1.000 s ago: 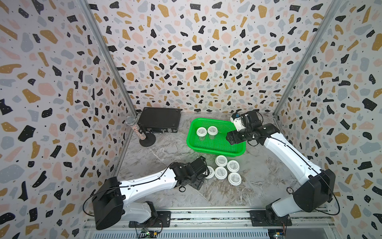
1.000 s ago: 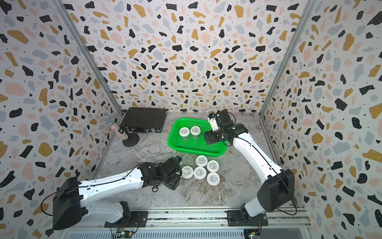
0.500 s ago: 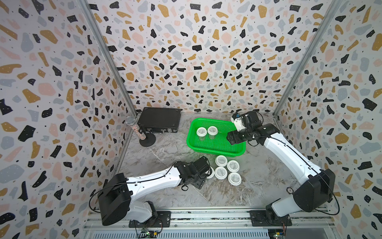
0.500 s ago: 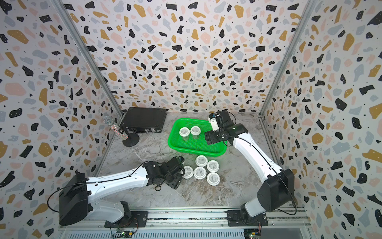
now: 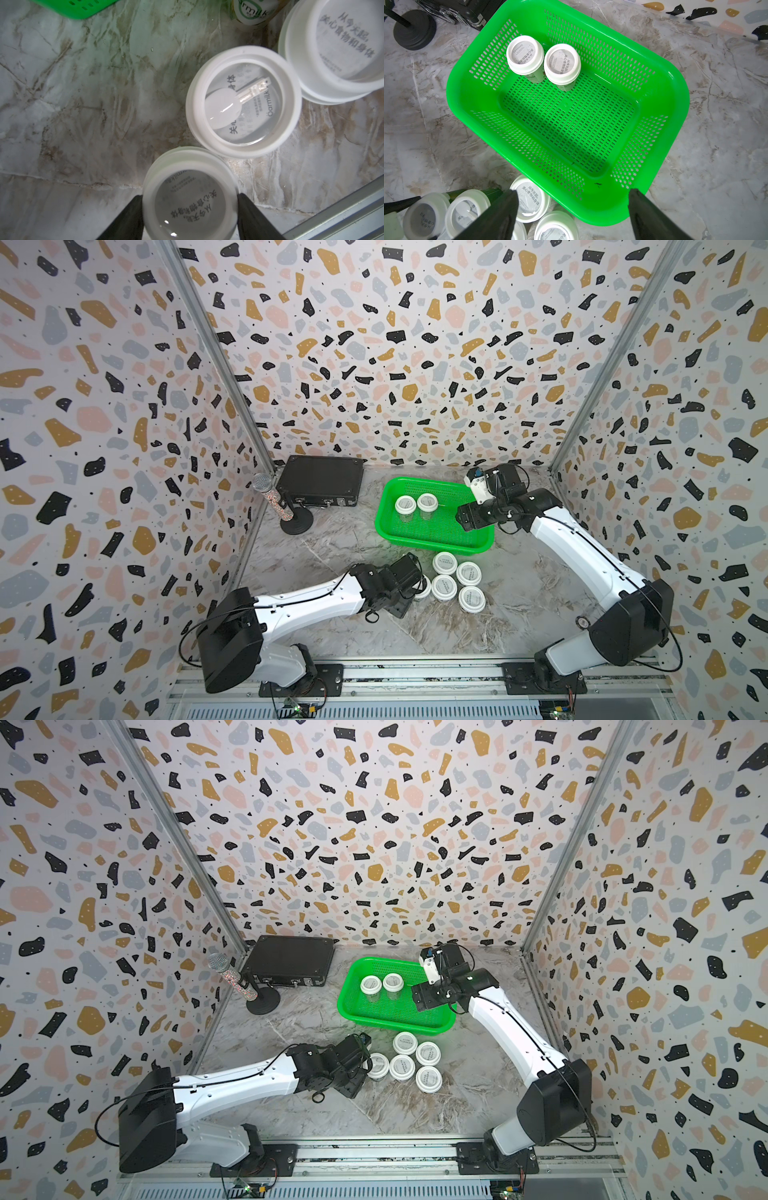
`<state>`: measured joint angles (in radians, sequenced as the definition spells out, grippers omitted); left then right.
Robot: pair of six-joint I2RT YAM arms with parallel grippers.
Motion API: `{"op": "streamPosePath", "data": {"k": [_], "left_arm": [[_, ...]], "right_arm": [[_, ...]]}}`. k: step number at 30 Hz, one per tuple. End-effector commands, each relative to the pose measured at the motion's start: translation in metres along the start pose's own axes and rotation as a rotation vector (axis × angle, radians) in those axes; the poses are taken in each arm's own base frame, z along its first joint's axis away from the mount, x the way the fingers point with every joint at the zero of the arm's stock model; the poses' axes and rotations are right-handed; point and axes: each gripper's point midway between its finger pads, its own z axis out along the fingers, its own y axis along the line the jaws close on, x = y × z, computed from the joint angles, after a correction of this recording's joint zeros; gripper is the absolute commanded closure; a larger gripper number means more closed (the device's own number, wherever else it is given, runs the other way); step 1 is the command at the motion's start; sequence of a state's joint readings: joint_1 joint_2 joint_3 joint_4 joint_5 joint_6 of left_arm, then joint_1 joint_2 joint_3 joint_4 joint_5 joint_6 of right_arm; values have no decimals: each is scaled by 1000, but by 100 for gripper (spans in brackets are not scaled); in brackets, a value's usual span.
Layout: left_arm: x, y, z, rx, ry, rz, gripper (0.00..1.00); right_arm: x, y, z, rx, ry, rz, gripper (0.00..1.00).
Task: Put the yogurt in the basket
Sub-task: Pick up the yogurt from the center of the board, then place the yogurt in the basket.
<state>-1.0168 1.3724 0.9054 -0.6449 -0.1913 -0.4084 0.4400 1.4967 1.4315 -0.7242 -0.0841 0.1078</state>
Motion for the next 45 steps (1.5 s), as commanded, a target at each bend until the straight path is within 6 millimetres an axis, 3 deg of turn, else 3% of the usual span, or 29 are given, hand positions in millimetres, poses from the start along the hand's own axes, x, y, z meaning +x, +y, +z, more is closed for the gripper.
{"op": "streamPosePath", "data": {"k": [1,9,18,27,37,45], "left_arm": [[-10,4,-14,-12,-57,-13,33],[-21,19,-42,-51,-136,-27,31],[-50,48,-96,-102,-235,-18,29],[-101,74,-129,-86,-292,-48,29],[-165,83,-105,-18,-227,-55,30],[-187,93,-57,-10,-123,-66,31]], "right_arm": [[-6,-2,-14,11,-41,5,12],[-6,-3,-17,16,-46,4,12],[-6,-4,-19,23,-51,7,12],[-5,-5,-21,26,-56,9,12],[1,-13,-41,57,-102,29,12],[9,-18,-63,65,-153,50,11]]}}
